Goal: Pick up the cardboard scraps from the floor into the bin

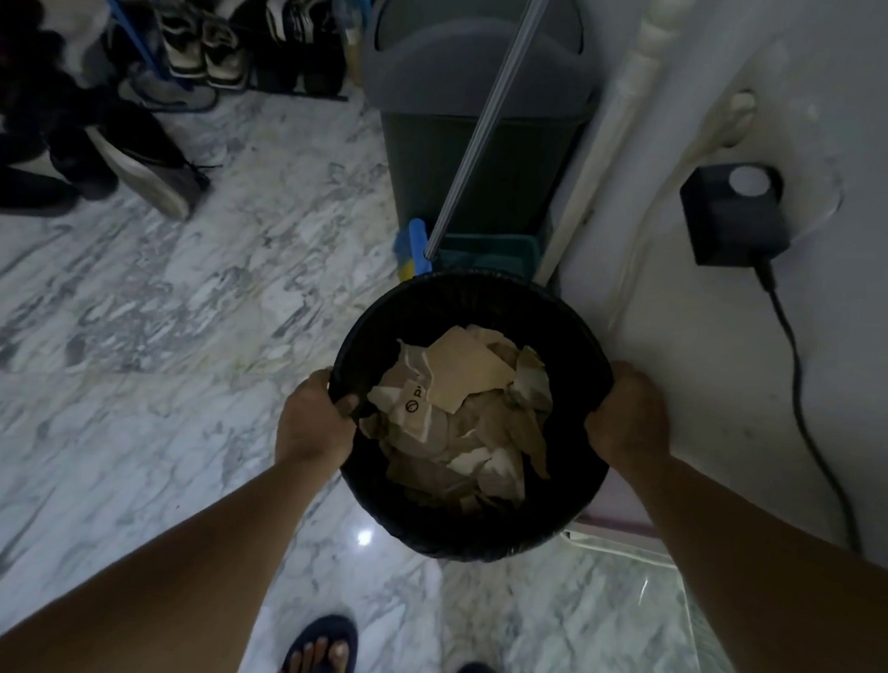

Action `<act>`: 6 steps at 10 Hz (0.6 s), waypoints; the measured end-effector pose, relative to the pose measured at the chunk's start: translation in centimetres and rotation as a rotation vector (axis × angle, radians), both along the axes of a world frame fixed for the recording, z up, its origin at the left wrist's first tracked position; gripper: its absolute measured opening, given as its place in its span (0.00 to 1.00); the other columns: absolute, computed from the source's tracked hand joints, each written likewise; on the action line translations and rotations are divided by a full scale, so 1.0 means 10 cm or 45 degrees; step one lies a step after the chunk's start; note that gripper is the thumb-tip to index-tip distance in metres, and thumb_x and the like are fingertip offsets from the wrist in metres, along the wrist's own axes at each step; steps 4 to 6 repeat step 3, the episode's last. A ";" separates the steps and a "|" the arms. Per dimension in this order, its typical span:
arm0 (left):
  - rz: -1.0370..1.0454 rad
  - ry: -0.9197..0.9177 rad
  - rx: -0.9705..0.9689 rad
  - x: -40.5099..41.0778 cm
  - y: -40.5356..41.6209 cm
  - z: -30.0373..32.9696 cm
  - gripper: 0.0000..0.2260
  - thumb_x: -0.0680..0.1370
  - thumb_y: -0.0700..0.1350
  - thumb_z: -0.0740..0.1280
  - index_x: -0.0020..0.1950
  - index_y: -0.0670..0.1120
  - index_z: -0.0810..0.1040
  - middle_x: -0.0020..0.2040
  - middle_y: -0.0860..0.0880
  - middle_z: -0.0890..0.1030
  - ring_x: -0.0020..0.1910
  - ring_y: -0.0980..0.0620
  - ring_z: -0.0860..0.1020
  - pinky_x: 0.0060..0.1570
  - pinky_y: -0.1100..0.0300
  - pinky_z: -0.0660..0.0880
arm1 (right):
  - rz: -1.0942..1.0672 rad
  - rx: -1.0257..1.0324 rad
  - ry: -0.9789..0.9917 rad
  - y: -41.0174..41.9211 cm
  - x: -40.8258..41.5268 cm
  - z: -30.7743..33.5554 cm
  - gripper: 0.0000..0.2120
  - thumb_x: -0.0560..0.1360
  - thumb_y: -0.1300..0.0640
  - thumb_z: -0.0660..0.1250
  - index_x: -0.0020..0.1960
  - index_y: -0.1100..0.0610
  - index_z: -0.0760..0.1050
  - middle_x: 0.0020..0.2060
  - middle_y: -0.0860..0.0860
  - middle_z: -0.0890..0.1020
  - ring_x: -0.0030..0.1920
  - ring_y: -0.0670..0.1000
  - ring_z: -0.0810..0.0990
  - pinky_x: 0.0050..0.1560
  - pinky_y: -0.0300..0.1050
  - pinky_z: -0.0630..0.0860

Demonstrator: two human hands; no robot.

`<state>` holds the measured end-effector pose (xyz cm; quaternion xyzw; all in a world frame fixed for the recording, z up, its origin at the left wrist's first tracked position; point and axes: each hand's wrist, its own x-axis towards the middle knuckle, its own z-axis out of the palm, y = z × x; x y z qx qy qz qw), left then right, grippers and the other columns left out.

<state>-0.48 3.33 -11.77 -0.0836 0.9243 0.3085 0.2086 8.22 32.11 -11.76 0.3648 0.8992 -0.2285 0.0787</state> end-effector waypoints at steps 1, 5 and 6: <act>-0.055 -0.082 -0.003 0.03 0.00 0.07 0.16 0.77 0.49 0.67 0.62 0.43 0.73 0.57 0.40 0.78 0.56 0.39 0.77 0.49 0.51 0.75 | 0.009 -0.038 0.014 -0.01 0.06 0.07 0.20 0.69 0.66 0.69 0.60 0.65 0.74 0.56 0.65 0.78 0.58 0.64 0.78 0.53 0.50 0.75; -0.059 -0.194 -0.081 0.23 0.04 0.60 0.31 0.78 0.55 0.66 0.76 0.42 0.61 0.72 0.39 0.67 0.70 0.40 0.68 0.64 0.51 0.68 | -0.008 -0.220 -0.058 -0.18 0.20 0.45 0.19 0.72 0.65 0.68 0.62 0.67 0.71 0.58 0.65 0.78 0.59 0.64 0.77 0.52 0.47 0.74; -0.059 -0.194 -0.081 0.23 0.04 0.60 0.31 0.78 0.55 0.66 0.76 0.42 0.61 0.72 0.39 0.67 0.70 0.40 0.68 0.64 0.51 0.68 | -0.008 -0.220 -0.058 -0.18 0.20 0.45 0.19 0.72 0.65 0.68 0.62 0.67 0.71 0.58 0.65 0.78 0.59 0.64 0.77 0.52 0.47 0.74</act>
